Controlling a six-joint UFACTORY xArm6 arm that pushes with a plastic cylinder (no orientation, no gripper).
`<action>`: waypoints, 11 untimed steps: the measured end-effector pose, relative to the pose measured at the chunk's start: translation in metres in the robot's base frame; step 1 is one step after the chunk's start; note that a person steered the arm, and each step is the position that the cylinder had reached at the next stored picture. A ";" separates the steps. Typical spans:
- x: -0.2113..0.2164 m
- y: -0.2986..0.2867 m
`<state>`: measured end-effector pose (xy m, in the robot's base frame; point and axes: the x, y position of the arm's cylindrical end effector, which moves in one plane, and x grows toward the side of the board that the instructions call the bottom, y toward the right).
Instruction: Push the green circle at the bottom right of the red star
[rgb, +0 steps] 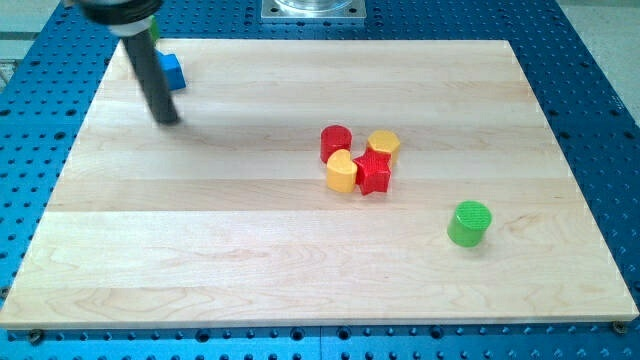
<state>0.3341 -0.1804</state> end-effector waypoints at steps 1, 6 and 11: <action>-0.015 0.005; -0.009 0.075; 0.212 0.348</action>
